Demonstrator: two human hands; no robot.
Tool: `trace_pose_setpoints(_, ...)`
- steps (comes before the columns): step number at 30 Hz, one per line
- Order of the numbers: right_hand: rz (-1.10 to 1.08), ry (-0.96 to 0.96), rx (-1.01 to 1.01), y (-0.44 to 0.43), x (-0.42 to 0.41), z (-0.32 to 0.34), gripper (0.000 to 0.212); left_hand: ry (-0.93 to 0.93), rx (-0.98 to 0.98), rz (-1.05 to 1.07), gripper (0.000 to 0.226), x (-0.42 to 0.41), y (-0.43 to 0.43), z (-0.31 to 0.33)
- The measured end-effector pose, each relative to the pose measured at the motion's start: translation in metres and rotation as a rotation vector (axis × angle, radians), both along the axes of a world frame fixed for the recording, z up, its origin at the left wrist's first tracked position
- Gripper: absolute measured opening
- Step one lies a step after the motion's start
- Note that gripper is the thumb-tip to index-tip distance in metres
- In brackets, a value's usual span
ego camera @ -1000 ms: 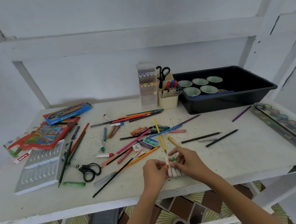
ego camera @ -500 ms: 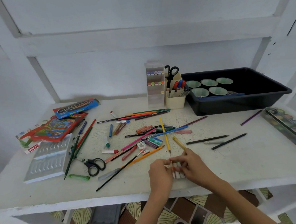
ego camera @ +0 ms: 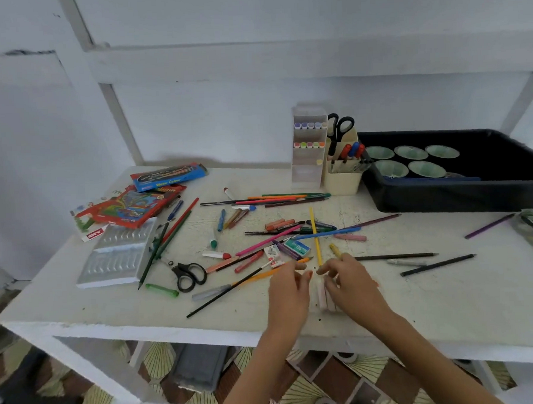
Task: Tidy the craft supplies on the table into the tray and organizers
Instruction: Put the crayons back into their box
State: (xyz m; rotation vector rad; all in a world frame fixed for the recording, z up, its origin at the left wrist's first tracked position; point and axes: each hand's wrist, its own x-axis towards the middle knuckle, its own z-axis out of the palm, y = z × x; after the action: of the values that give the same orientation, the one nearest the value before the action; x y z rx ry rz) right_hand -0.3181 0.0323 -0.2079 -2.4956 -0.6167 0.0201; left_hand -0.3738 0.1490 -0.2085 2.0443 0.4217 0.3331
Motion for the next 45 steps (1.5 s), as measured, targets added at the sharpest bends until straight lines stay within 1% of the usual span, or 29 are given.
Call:
trace_pose_setpoints(2, 0.050, 0.008, 0.033, 0.016, 0.002, 0.006, 0.016, -0.069, 0.019, 0.030, 0.008, -0.004, 0.017, 0.007)
trace_pose_setpoints(5, 0.163, 0.029, 0.066, 0.045, 0.004, 0.012, 0.016, -0.108, 0.084, 0.100, 0.009, -0.010, 0.053, 0.013)
trace_pose_setpoints(7, 0.218, 0.061, 0.076, 0.067, 0.006, 0.015, 0.016, -0.097, 0.128, 0.159, 0.008, -0.013, 0.084, 0.016)
trace_pose_setpoints(10, 0.233, 0.109, 0.096, 0.100, 0.012, 0.018, 0.015, -0.062, 0.182, 0.236, 0.010, -0.012, 0.133, 0.020)
trace_pose_setpoints(12, 0.240, 0.131, 0.099, 0.125, 0.017, 0.019, 0.016, -0.017, 0.247, 0.248, 0.013, -0.007, 0.162, 0.021)
trace_pose_setpoints(14, 0.218, 0.142, 0.111, 0.149, 0.026, 0.019, 0.018, 0.027, 0.313, 0.192, 0.017, -0.001, 0.182, 0.019)
trace_pose_setpoints(17, 0.176, 0.151, 0.148, 0.184, 0.041, 0.022, 0.018, 0.093, 0.402, -0.011, 0.021, 0.006, 0.199, 0.011)
trace_pose_setpoints(19, 0.173, 0.191, 0.137, 0.206, 0.052, 0.024, 0.018, 0.122, 0.456, -0.148, 0.023, 0.009, 0.203, 0.007)
trace_pose_setpoints(21, 0.144, 0.266, 0.114, 0.223, 0.060, 0.020, 0.024, 0.131, 0.485, -0.231, 0.023, 0.011, 0.206, 0.003)
trace_pose_setpoints(23, 0.092, 0.309, 0.081, 0.235, 0.064, 0.011, 0.033, 0.109, 0.502, -0.274, 0.021, 0.013, 0.208, -0.001)
trace_pose_setpoints(24, 0.070, 0.310, 0.072, 0.238, 0.065, 0.008, 0.032, 0.098, 0.515, -0.284, 0.019, 0.014, 0.210, -0.003)
trace_pose_setpoints(28, 0.045, 0.290, 0.079, 0.243, 0.064, 0.005, 0.017, 0.032, 0.557, -0.305, 0.020, 0.019, 0.217, -0.009)
trace_pose_setpoints(31, 0.041, 0.287, 0.073, 0.242, 0.066, 0.004, 0.018, 0.011, 0.582, -0.345, 0.019, 0.021, 0.226, -0.011)
trace_pose_setpoints(33, 0.017, 0.303, 0.113, 0.238, 0.070, 0.004, 0.016, -0.006, 0.555, -0.342, 0.017, 0.023, 0.232, -0.011)
trace_pose_setpoints(37, -0.080, 0.379, 0.272, 0.217, 0.074, 0.014, 0.019, -0.076, 0.385, -0.251, 0.016, 0.028, 0.234, -0.004)
trace_pose_setpoints(40, -0.091, 0.497, 0.408, 0.188, 0.071, 0.021, 0.023, -0.112, 0.180, -0.177, 0.027, 0.027, 0.221, 0.008)
trace_pose_setpoints(41, -0.096, 0.511, 0.433, 0.177, 0.070, 0.023, 0.023, -0.118, 0.137, -0.165, 0.029, 0.027, 0.216, 0.012)
trace_pose_setpoints(43, -0.108, 0.485, 0.473, 0.151, 0.067, 0.025, 0.023, -0.121, 0.089, -0.181, 0.030, 0.027, 0.200, 0.018)
trace_pose_setpoints(45, -0.127, 0.494, 0.564, 0.125, 0.061, 0.028, 0.024, -0.106, 0.000, -0.221, 0.029, 0.027, 0.180, 0.024)
